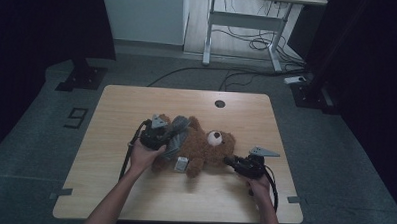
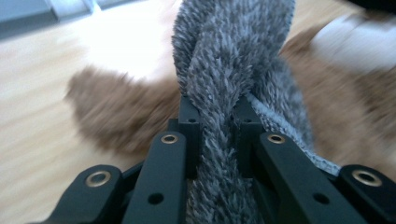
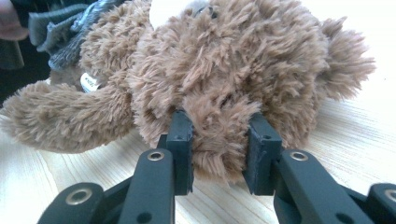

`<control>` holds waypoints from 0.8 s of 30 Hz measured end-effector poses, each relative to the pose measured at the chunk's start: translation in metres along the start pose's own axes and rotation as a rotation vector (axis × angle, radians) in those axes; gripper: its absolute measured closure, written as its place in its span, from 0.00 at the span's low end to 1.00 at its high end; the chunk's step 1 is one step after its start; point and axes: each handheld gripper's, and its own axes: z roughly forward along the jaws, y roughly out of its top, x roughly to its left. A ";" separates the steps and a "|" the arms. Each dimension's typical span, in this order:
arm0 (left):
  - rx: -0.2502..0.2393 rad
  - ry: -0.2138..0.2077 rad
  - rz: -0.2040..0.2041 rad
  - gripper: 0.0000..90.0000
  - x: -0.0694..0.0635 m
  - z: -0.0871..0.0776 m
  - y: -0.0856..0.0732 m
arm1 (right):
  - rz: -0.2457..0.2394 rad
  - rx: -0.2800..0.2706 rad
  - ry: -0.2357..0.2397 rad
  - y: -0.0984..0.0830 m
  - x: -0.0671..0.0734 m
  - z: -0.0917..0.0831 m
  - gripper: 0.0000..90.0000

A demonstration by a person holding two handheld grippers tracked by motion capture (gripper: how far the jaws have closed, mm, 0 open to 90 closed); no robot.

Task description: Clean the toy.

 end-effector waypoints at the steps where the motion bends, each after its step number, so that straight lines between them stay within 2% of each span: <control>1: 0.008 0.000 -0.008 0.87 0.003 0.000 -0.004 | -0.001 0.003 0.000 0.000 0.000 0.000 0.76; 3: 0.022 0.003 -0.039 0.87 0.011 0.002 -0.017 | -0.002 0.005 -0.003 0.000 0.000 0.000 0.76; 6: 0.031 0.002 -0.062 0.87 0.018 0.005 -0.029 | 0.000 0.007 -0.004 -0.001 0.001 0.001 0.76; 9: 0.043 0.008 -0.068 0.87 0.022 0.005 -0.032 | 0.000 0.006 -0.006 -0.001 0.001 0.001 0.76; 12: 0.041 0.013 -0.065 0.86 0.023 0.002 -0.029 | 0.000 0.008 -0.004 -0.001 0.001 0.000 0.76; 15: 0.021 0.018 -0.064 0.86 0.021 -0.005 -0.018 | 0.002 0.008 -0.005 -0.002 0.000 0.000 0.76; 18: 0.003 0.022 -0.014 0.86 0.013 -0.012 0.002 | 0.006 0.007 -0.008 -0.002 0.000 0.000 0.76; 21: -0.037 -0.002 0.018 0.86 0.000 -0.015 0.025 | 0.003 0.009 -0.009 -0.002 0.000 0.000 0.76; 24: -0.058 -0.033 0.053 0.86 -0.017 -0.008 0.043 | 0.003 0.009 -0.009 -0.002 0.000 0.000 0.76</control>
